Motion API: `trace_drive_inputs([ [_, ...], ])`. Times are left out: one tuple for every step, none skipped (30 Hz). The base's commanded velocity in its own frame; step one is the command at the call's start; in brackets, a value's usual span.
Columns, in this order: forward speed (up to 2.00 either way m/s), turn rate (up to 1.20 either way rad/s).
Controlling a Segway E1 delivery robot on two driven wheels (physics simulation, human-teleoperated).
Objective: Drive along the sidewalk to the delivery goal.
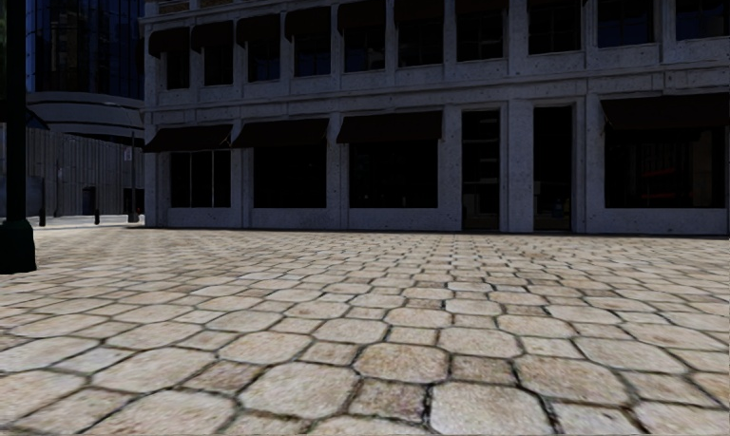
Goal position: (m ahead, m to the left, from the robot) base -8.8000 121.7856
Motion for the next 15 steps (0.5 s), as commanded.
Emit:
trace_drive_inputs([
  [0.79,0.71],
  [0.79,0.71],
  [0.79,0.71],
  [0.79,0.71],
  [0.79,0.71],
  [0.79,0.71],
  [0.79,0.71],
  [0.79,0.71],
  [0.79,0.71],
  [0.79,0.71],
  [0.79,0.71],
  [0.79,0.71],
  [0.79,0.71],
  [0.79,0.71],
  [0.79,0.71],
])
